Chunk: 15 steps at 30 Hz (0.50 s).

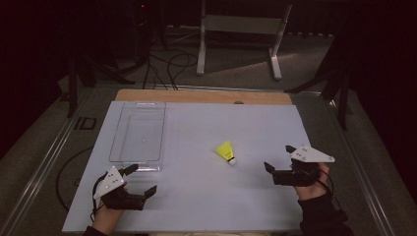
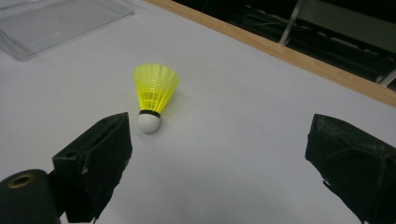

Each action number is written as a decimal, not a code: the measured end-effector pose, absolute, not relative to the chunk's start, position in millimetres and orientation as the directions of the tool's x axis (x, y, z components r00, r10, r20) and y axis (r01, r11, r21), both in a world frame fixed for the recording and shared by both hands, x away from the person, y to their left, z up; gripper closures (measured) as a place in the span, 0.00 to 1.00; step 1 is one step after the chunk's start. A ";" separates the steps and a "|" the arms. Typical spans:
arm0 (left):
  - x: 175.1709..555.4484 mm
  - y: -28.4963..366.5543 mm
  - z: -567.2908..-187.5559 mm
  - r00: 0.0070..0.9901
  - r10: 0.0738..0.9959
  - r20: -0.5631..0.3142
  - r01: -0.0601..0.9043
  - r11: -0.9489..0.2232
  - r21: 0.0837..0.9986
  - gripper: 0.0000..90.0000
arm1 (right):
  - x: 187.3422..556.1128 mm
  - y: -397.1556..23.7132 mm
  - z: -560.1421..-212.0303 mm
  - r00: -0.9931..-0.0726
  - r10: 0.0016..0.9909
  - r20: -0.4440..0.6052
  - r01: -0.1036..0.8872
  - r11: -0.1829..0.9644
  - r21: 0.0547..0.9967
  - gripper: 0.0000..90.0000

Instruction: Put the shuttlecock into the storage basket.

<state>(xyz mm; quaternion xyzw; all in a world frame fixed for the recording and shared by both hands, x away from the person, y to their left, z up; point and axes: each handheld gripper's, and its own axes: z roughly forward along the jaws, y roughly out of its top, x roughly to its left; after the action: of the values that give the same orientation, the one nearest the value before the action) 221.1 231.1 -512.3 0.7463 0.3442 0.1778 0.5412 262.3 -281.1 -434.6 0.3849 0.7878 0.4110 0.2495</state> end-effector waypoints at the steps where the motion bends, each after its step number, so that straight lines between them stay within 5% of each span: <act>1: 221.1 231.1 -512.4 0.700 0.706 -0.108 0.321 -0.177 0.930 0.00 | 264.1 -281.3 -432.1 -0.578 0.813 -0.071 0.406 0.361 0.839 0.08; 15: 221.4 230.9 -512.6 0.702 0.704 -0.109 0.323 -0.178 0.929 0.00 | 279.3 -272.3 -415.7 -0.605 0.794 -0.062 0.436 0.395 0.809 0.08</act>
<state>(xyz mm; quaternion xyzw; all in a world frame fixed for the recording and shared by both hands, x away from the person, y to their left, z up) 221.4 230.9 -512.6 0.7472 0.3435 0.1758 0.5411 279.3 -272.3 -415.7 0.3825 0.8037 0.3955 0.2265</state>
